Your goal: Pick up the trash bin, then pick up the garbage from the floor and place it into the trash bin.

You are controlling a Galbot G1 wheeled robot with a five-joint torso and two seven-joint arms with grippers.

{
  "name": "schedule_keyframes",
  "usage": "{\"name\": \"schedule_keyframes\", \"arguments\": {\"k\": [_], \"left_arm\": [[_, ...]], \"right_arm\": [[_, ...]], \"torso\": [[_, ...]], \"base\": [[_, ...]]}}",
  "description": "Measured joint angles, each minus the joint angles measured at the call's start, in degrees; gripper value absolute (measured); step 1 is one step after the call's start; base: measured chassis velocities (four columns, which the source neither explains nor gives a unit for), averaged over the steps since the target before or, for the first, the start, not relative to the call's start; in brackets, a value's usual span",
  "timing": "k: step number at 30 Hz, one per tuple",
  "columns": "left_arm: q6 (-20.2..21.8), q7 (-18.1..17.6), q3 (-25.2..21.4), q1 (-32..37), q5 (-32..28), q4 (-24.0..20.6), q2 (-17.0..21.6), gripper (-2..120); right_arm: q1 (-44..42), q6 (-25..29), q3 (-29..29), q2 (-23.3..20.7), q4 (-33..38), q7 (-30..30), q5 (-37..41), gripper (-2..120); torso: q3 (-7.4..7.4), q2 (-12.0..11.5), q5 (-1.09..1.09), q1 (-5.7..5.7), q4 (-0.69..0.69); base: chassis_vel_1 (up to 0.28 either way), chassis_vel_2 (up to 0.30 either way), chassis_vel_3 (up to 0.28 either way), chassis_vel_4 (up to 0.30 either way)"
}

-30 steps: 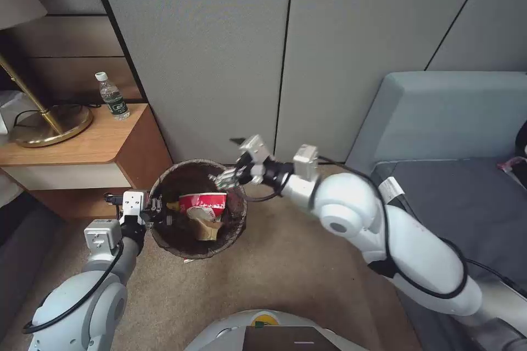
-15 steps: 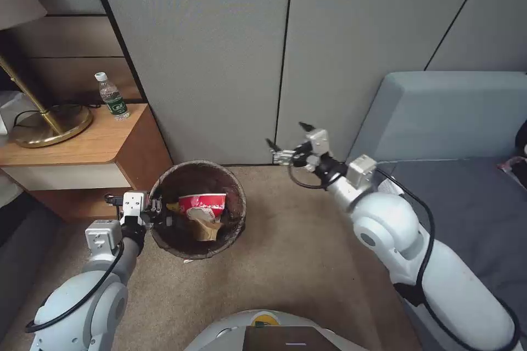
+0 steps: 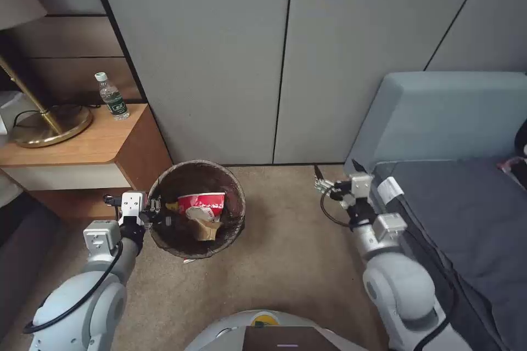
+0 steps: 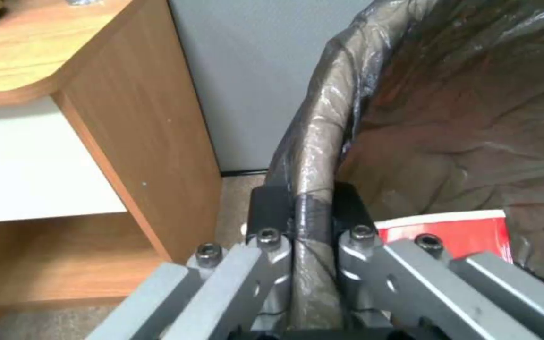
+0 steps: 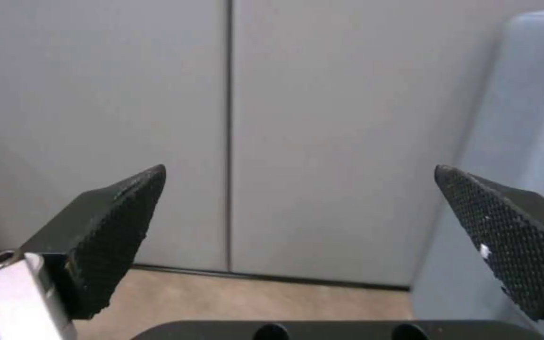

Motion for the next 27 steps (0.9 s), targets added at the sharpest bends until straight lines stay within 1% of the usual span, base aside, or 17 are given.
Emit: {"name": "schedule_keyframes", "arguments": {"k": [3, 8, 27], "left_arm": [[0.0, 0.28, 0.02, 0.2, 0.19, -0.1, -0.04, 3], [0.01, 0.69, -0.01, 0.41, 0.37, -0.29, -0.02, 3], [0.02, 1.29, -0.65, 0.85, 0.44, -0.21, 0.16, 3]], "right_arm": [[-3.61, 3.45, 1.12, 2.83, -0.07, -1.12, -2.88, 100], [-5.31, 4.9, 1.86, 4.15, -0.18, -1.71, -3.47, 100], [-3.58, 3.7, 3.11, 2.19, 0.0, -1.92, -2.11, 100]], "torso": [[0.0, 0.0, -0.01, 0.0, 0.01], [0.0, 0.0, 0.0, 0.0, 0.01], [0.0, 0.0, 0.0, 0.0, 0.01]], "base": [[0.0, 0.0, 0.0, 0.0], [0.0, 0.0, 0.0, 0.0], [0.005, 0.004, 0.003, 0.003]]}}
